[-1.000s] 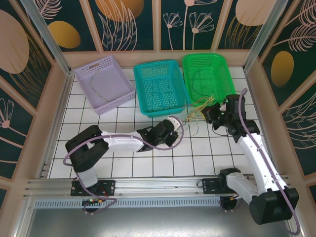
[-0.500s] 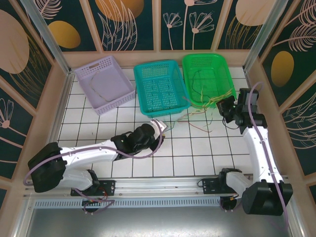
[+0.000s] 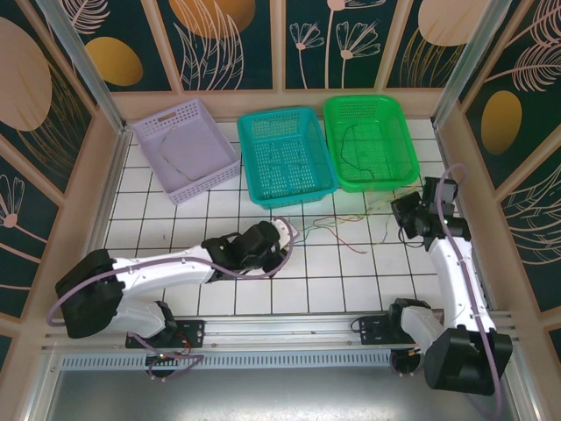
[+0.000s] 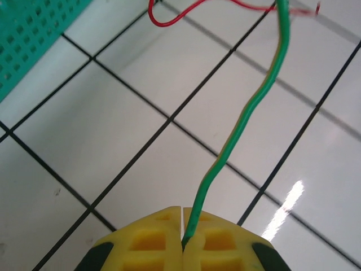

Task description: Untangle the cables

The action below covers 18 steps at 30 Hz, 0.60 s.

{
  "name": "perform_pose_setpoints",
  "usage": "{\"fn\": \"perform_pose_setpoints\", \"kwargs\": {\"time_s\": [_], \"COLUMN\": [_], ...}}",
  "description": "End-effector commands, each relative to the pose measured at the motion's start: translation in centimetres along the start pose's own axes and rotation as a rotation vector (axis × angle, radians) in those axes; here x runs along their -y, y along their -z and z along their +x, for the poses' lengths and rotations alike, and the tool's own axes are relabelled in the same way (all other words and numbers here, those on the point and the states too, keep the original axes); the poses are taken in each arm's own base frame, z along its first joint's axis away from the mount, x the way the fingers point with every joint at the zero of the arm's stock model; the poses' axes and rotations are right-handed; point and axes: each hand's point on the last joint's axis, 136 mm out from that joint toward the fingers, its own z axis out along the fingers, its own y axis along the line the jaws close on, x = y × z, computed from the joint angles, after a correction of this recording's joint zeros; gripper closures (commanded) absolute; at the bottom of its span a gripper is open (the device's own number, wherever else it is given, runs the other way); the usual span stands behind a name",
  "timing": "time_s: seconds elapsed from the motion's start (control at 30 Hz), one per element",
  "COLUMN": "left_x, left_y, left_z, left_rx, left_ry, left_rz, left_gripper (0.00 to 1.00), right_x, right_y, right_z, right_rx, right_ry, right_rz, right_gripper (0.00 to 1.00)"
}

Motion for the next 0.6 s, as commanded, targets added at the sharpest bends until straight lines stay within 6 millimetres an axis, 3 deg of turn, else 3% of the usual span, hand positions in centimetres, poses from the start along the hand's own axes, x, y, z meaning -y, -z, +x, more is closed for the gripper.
{"fn": "perform_pose_setpoints", "kwargs": {"time_s": [0.0,0.17,0.33,0.57], "left_x": [-1.7,-2.8,-3.6,-4.0], "left_y": [-0.4,-0.5,-0.4,-0.4], "left_z": [1.7,2.5,2.9,3.4], "left_rx": [-0.116,-0.152,-0.17,-0.19], "left_ry": [-0.08,-0.114,-0.133,-0.122], "left_rz": [-0.102,-0.159,-0.203,-0.224], "left_gripper": [1.0,1.0,1.0,1.0], "right_x": [3.6,5.0,6.7,7.2], "right_y": [-0.5,-1.8,-3.8,-5.1], "right_z": [-1.9,-3.2,-3.2,-2.8], "right_rx": [0.071,0.094,0.056,0.009], "right_ry": [-0.034,-0.105,-0.149,-0.168], "right_rz": [0.106,0.149,0.217,0.221], "right_gripper": [1.0,1.0,1.0,1.0]}}
